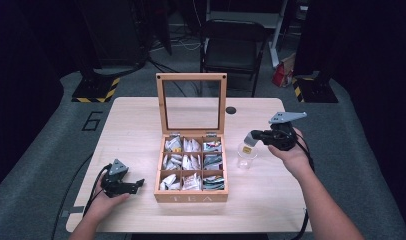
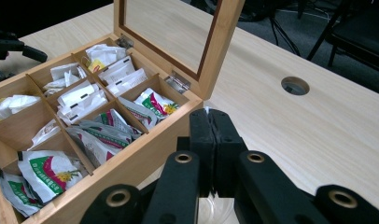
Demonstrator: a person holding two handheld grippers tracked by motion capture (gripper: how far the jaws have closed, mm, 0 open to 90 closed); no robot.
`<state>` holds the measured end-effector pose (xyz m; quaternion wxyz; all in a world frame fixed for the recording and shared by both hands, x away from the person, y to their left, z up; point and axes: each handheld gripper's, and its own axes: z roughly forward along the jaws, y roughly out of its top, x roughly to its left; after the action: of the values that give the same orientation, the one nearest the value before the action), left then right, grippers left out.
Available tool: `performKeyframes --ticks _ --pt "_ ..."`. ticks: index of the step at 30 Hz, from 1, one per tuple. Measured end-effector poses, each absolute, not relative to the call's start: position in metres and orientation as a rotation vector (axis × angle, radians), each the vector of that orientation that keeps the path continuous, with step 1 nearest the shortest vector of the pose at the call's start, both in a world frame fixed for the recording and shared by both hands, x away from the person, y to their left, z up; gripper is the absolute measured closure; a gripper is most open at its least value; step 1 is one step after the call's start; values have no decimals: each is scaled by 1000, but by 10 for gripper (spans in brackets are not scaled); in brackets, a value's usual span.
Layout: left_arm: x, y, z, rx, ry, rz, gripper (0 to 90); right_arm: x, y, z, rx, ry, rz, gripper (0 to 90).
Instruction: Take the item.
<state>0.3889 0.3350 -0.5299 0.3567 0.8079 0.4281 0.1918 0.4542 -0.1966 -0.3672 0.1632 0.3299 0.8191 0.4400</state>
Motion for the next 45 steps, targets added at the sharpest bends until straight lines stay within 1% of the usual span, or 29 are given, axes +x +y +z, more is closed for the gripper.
performKeyframes --ticks 16,32,45 --pt "389 335 -530 2082 1106 499 141 454 -200 -390 978 2349 1222 891" --pt "389 335 -530 2090 1105 490 141 455 -190 -410 992 2381 1170 890" --pt "389 335 -531 2075 1106 503 141 457 -188 -421 1016 2384 1167 839"
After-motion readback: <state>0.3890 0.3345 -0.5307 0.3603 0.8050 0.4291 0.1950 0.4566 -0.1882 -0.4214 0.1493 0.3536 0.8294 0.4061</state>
